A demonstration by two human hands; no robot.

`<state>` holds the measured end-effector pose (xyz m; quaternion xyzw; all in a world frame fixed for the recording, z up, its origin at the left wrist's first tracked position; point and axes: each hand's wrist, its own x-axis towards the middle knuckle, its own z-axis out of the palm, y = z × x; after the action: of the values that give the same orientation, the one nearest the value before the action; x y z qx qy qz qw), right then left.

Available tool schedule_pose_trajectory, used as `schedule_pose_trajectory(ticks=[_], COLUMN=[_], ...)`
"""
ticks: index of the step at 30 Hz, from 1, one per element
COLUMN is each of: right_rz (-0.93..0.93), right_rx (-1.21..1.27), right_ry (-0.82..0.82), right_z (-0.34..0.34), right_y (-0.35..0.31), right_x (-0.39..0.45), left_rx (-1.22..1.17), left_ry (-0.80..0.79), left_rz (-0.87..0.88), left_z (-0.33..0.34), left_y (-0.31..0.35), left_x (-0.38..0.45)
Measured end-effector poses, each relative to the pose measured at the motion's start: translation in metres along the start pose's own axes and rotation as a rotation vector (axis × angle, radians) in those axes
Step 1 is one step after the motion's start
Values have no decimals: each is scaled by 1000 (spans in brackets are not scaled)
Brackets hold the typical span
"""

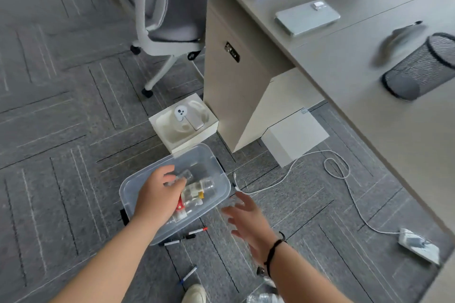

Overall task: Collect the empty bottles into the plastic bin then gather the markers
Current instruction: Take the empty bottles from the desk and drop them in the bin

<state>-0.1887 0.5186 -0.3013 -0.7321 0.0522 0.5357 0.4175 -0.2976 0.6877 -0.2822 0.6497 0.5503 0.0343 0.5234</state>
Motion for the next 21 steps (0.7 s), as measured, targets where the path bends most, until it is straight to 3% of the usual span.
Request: schedule_pose_trajectory(ticks=[7, 13, 21], right_rz=[-169, -327, -368], right_rx=[214, 410, 458], right_ry=[138, 345, 683], right_z=[-102, -267, -497], right_y=[-57, -79, -32], right_x=[-98, -196, -262], left_rx=[-1, 49, 226], left_ry=[-66, -180, -351], left_rz=[236, 460, 632], left_z=[61, 163, 340], left_y=[141, 265, 360], left_x=[-64, -161, -268])
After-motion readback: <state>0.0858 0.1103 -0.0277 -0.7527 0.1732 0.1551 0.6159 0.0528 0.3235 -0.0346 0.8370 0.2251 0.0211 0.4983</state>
